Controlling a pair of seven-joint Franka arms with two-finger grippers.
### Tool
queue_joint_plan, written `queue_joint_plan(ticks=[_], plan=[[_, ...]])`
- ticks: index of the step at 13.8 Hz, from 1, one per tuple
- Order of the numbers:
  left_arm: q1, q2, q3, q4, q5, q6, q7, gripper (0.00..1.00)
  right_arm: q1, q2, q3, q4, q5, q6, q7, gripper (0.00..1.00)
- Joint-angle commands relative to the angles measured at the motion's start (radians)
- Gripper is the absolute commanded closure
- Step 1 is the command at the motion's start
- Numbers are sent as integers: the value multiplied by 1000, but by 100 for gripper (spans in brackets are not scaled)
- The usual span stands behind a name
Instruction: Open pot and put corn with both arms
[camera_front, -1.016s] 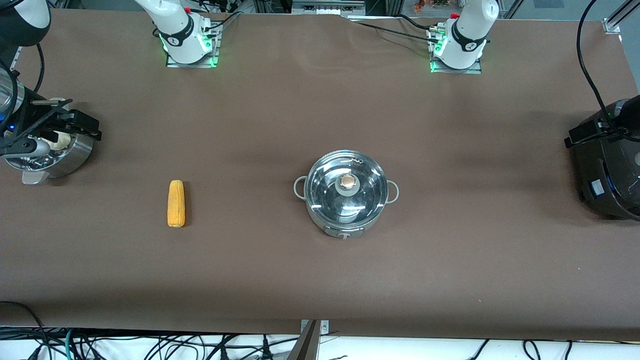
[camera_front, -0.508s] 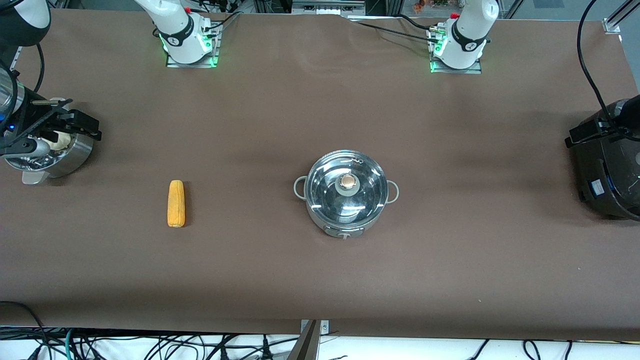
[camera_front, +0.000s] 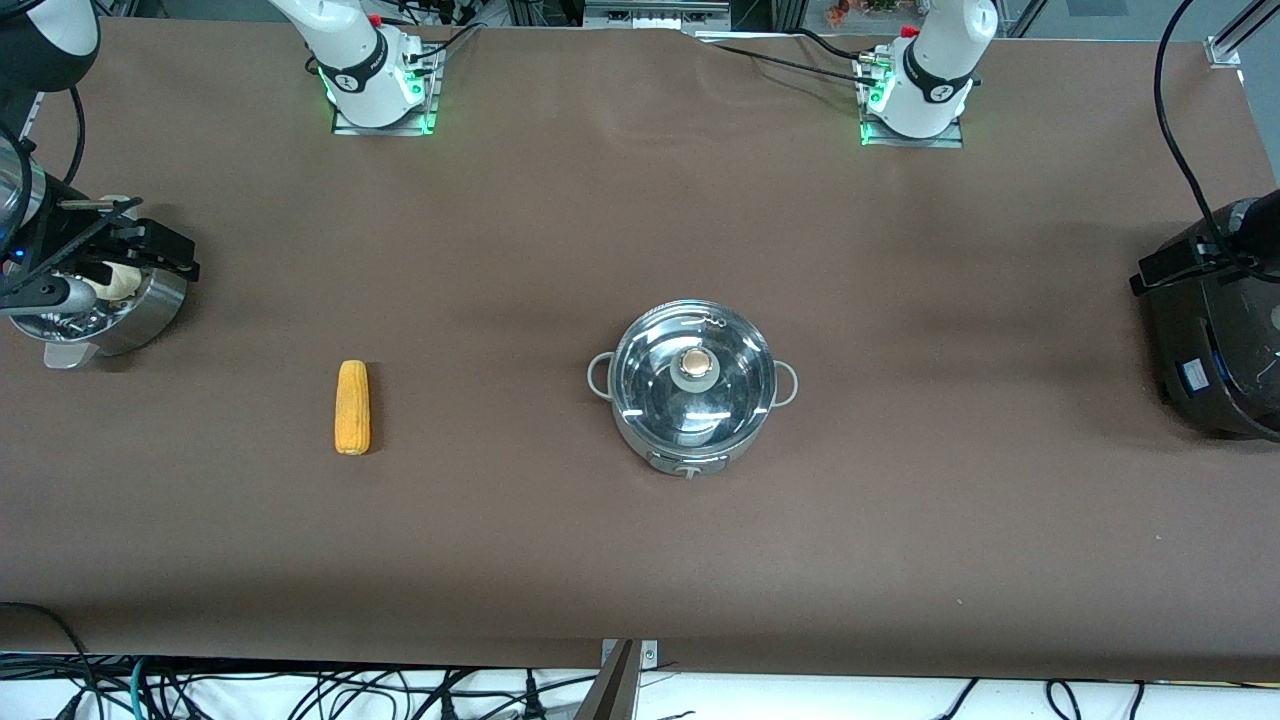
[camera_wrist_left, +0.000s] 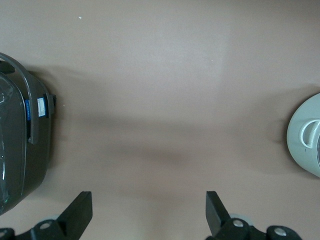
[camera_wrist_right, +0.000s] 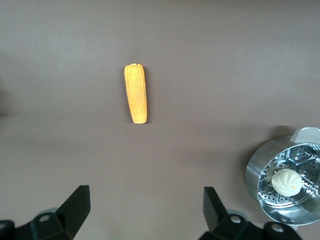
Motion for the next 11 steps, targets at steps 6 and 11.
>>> queue_joint_plan(ticks=[6,11], plan=[[4,-13,3,2,-16,-16,15,0,-6,7,5,24,-11,-8,2,0],[2,2,3,6,-3,-14,21,0,-6,7,5,24,-11,-8,4,0]])
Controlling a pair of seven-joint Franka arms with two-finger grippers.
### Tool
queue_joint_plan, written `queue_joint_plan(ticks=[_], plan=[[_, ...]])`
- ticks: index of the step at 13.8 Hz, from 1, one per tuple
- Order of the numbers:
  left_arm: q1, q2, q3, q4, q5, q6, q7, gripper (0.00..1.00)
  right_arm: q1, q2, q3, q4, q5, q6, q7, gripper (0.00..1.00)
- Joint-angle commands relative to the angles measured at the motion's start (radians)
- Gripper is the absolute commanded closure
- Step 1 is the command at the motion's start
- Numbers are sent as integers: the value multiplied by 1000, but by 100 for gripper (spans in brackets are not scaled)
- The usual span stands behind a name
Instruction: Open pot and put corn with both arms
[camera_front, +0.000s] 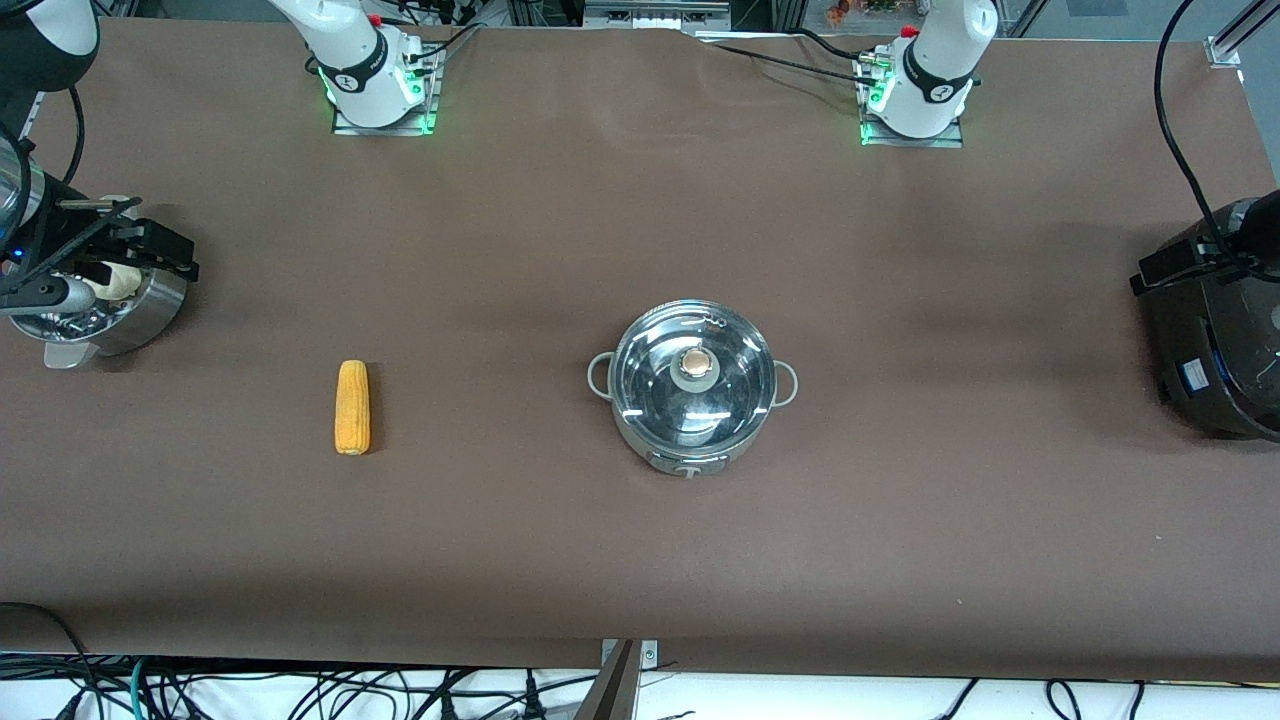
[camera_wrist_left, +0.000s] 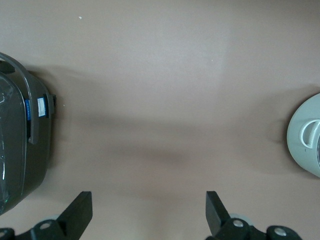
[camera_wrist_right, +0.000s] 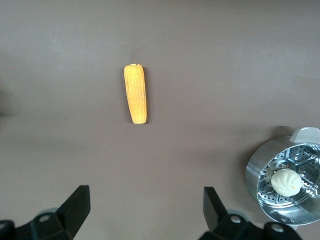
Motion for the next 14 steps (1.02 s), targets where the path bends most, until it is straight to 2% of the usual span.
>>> queue_joint_plan(ticks=[1,4,6,8,10,14], plan=[[3,7,3,7,-6,-16,29,0,-6,7,5,23,-12,-6,5,0],[-6,40,1,-4,-2,-36,23,0,-3,6,5,23,-12,-8,7,0],[0,51,1,2,6,-101,29,0,-4,6,5,23,-4,-9,7,0],[-21,47,-17,5,-17,-106,-49,0,-11,7,-1,23,3,-3,-1,0],[-33,53,-60,4,-124,-56,-226,0,-6,9,0,23,-7,12,7,0],[-93,82,-149,-12,-148,61,-304,0,-7,38,2,23,5,29,8,0]])
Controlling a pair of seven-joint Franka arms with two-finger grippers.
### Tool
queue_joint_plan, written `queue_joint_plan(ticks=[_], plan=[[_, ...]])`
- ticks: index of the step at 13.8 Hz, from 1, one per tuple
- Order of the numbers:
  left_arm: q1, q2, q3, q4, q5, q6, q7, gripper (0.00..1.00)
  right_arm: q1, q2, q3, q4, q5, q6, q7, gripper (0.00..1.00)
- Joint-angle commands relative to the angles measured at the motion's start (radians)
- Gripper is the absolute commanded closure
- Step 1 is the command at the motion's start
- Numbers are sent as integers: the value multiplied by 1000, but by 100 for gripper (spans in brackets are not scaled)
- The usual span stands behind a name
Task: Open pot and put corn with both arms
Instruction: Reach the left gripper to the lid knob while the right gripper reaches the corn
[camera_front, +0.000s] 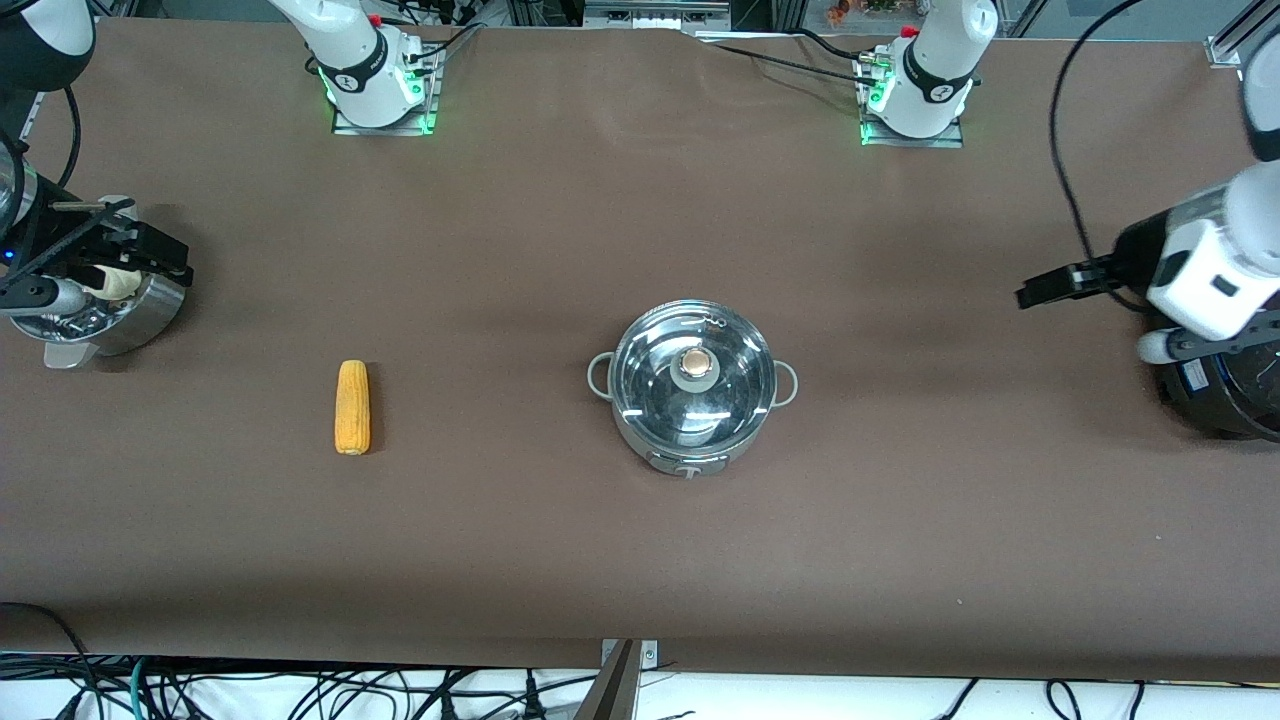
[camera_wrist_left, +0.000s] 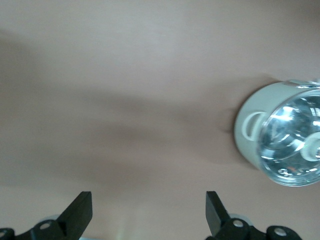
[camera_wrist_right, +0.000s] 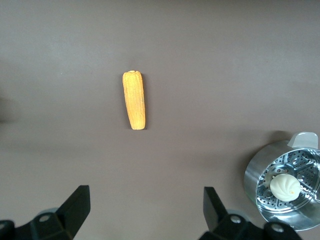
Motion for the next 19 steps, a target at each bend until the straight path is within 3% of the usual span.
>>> queue_joint_plan(ticks=[1,7,11,14,16,19], plan=[[-52,19,-40,-12,-16,71,-66,0,-8,51,6,18,7,25,6,0],[-308,147,-56,-5,29,254,-83,0,-6,198,4,11,13,214,0,0],[-370,250,-54,50,37,332,-142,0,-5,338,7,-72,14,459,2,0],[-404,345,-53,141,62,346,-146,0,-5,357,12,-213,14,663,2,0],[-427,403,-51,213,63,345,-148,0,0,369,18,-261,14,723,2,0],[-448,442,-47,236,89,386,-186,0,-2,407,35,-278,14,754,2,0]])
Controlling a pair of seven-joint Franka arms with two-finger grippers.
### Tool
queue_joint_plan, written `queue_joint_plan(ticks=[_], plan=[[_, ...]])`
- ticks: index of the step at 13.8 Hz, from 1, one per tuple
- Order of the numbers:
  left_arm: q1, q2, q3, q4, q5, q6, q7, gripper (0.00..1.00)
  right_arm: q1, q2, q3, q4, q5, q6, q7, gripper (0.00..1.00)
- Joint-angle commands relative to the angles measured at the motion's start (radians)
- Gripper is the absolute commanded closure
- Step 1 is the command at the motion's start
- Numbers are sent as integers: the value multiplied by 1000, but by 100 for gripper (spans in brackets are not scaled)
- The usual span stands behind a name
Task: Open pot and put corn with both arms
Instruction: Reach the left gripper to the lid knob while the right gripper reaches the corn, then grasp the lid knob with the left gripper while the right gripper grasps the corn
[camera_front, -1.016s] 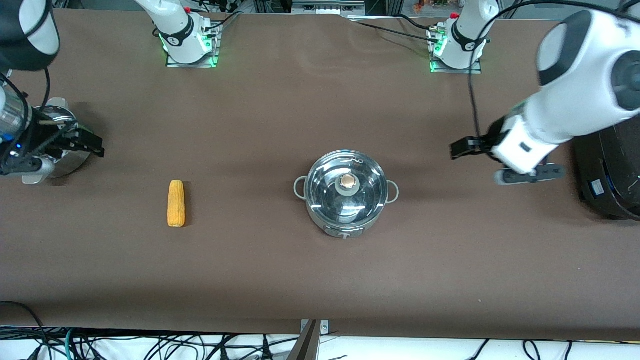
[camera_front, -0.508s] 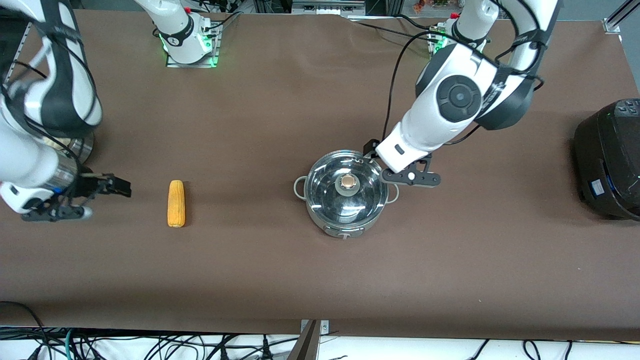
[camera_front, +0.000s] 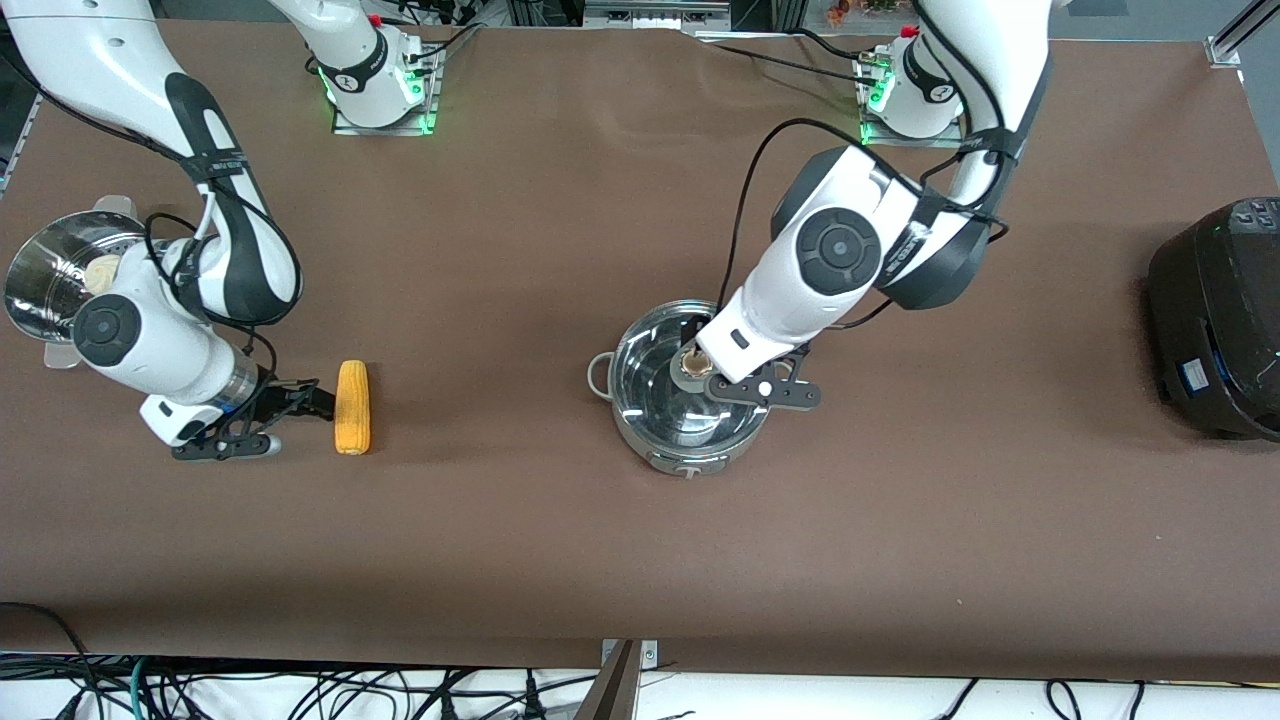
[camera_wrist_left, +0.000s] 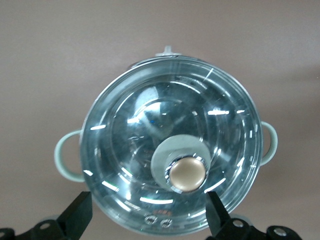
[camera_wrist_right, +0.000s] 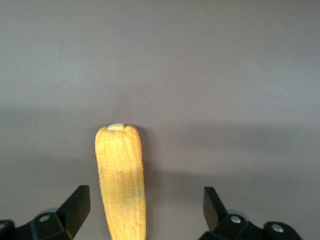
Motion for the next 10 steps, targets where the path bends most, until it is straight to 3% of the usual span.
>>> queue_joint_plan(ticks=[1,10], plan=[[-29,55,14,65,62,23,-58,0,-3,8,25,-31,11,45,2,0],[-57,95,15,65,84,28,-126,3,9,63,30,-37,8,74,2,0]])
